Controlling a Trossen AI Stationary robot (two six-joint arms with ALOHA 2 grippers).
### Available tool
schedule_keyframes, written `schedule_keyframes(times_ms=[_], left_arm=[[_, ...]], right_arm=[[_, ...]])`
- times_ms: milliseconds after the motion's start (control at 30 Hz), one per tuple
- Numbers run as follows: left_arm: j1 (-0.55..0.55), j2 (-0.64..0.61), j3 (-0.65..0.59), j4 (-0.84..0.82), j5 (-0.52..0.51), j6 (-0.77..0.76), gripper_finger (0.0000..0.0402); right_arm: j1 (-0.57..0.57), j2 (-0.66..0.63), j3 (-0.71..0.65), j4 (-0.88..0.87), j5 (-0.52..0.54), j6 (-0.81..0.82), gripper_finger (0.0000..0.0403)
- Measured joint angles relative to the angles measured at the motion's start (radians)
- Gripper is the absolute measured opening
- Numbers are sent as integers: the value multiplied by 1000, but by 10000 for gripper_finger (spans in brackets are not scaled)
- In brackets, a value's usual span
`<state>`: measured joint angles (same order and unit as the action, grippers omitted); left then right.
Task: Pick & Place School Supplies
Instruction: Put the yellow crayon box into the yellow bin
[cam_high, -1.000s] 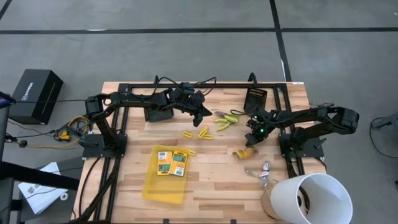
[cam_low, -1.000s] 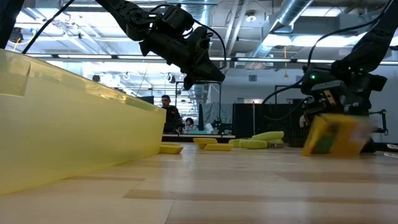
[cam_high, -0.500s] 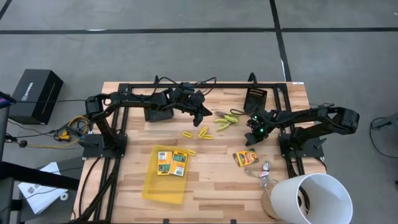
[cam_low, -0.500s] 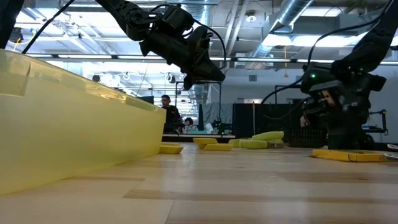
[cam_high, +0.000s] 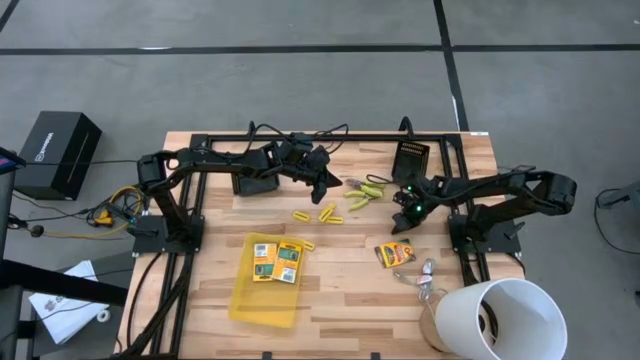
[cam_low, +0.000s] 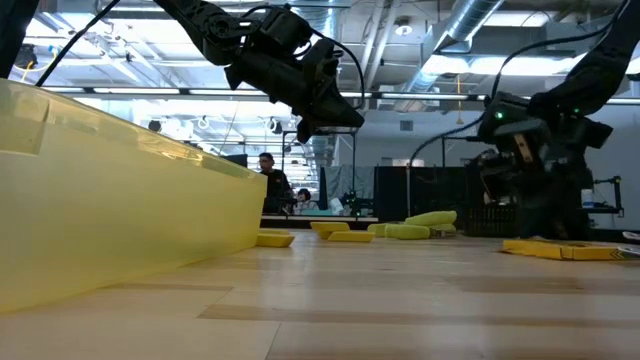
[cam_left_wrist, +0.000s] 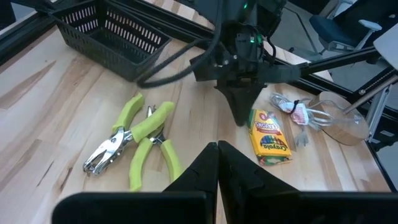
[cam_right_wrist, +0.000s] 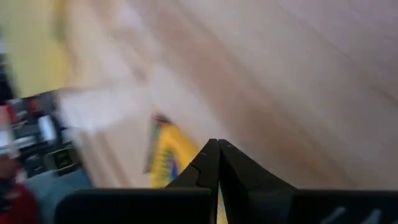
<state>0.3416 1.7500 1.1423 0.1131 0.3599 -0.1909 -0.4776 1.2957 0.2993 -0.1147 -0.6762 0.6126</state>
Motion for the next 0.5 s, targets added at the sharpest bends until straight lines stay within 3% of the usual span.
schedule_keyframes(times_ms=[200, 500], left_arm=[[0, 0, 0, 0, 2, -1, 1], [0, 0, 0, 0, 2, 0, 1]], right_arm=[[-5, -1, 3, 121, -86, 53, 0], [113, -3, 3, -79, -95, -18, 0]])
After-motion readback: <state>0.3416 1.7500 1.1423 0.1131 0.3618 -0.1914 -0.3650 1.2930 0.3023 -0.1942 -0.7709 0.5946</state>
